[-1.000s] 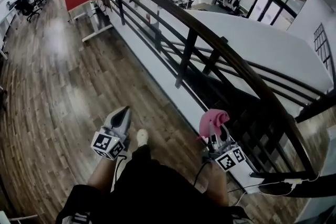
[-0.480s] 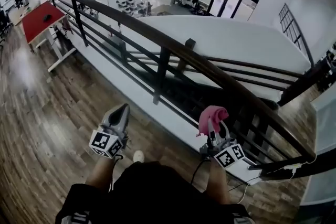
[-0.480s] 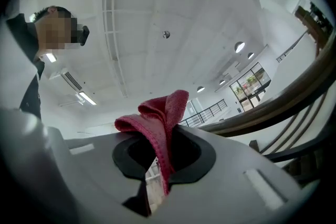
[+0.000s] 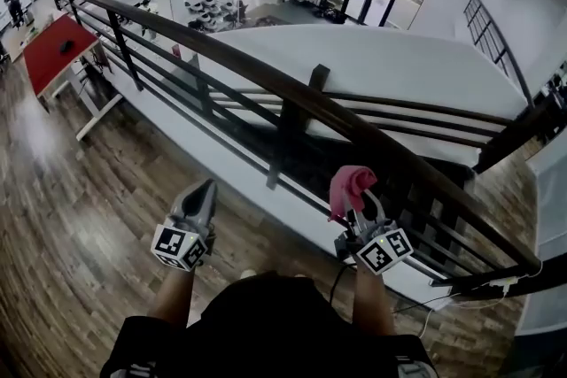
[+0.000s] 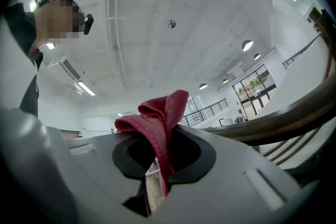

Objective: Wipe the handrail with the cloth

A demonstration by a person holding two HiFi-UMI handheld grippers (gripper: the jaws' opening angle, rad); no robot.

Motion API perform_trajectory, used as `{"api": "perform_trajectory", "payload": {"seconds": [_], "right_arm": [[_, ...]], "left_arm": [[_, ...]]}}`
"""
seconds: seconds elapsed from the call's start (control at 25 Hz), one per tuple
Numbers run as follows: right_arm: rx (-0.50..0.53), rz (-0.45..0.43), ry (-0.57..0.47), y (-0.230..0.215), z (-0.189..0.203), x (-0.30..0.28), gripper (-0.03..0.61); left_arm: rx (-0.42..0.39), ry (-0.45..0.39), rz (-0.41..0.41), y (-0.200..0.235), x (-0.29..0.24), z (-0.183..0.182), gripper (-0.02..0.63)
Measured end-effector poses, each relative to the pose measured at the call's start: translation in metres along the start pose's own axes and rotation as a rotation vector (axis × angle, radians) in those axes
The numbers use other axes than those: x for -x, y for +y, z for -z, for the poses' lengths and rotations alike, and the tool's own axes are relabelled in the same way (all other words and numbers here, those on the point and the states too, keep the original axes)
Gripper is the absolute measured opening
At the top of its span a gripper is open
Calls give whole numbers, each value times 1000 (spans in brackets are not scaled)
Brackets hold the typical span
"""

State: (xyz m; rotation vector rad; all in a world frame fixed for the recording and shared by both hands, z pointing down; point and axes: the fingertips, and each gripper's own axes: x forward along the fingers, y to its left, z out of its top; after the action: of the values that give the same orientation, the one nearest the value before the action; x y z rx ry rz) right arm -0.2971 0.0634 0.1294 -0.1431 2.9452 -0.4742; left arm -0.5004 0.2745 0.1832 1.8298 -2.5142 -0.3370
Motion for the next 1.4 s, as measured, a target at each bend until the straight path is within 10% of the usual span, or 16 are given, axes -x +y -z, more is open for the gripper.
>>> {"api": "perform_trajectory", "payload": {"seconds": [0.68,1.08,1.4], "right_arm": [[-34,-210,82,-56,-11,-108,48],[-58,-252,130,-60,-2,-115,48],[30,-83,242,-81,7,-164,48]], "left_arm": [[-60,-21,-182,-6,-69,-5,-2],[-48,27,-155,-20,-107,16,-1],[-45,40,-60,10,-158,14,0]]}}
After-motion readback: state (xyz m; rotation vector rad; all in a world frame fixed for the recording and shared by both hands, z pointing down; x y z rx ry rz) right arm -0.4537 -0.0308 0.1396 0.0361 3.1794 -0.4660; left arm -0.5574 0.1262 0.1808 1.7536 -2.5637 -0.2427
